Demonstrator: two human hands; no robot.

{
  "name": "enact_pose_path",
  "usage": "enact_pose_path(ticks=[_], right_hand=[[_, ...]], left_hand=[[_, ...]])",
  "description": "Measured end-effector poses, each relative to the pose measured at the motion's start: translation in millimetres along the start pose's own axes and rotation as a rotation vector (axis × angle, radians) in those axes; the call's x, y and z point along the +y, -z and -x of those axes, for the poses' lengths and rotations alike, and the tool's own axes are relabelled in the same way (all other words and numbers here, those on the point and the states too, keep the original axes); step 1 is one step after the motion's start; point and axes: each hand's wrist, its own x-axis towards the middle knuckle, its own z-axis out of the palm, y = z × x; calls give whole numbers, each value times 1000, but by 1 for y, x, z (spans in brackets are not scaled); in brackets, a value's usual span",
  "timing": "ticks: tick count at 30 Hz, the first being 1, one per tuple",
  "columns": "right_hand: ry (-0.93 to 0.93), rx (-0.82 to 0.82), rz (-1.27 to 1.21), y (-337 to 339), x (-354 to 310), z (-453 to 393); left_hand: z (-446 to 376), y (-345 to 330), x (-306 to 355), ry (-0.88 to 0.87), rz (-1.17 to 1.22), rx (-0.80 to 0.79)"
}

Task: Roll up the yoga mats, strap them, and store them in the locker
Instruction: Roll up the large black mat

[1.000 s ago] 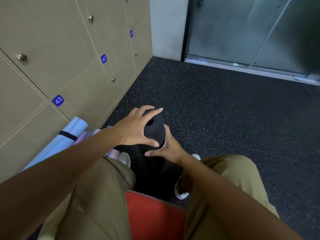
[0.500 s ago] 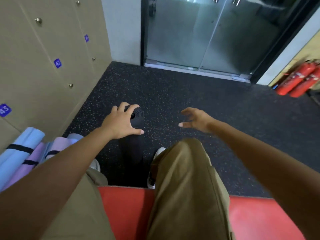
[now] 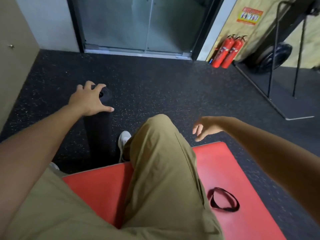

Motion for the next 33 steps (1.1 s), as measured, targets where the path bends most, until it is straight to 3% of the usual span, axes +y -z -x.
enact_pose_path(ticks=[6,17,33], right_hand=[[-98,-129,-37,-65,34,51],[-165,-125,-109,-161,56,85],[-184,-33,-115,-188,56,70]], left_hand=[[-4,-1,36,-86,-39,-30],[2,-13,82,-192,-91,-55],[0,-14,84,-149,-99,-34]])
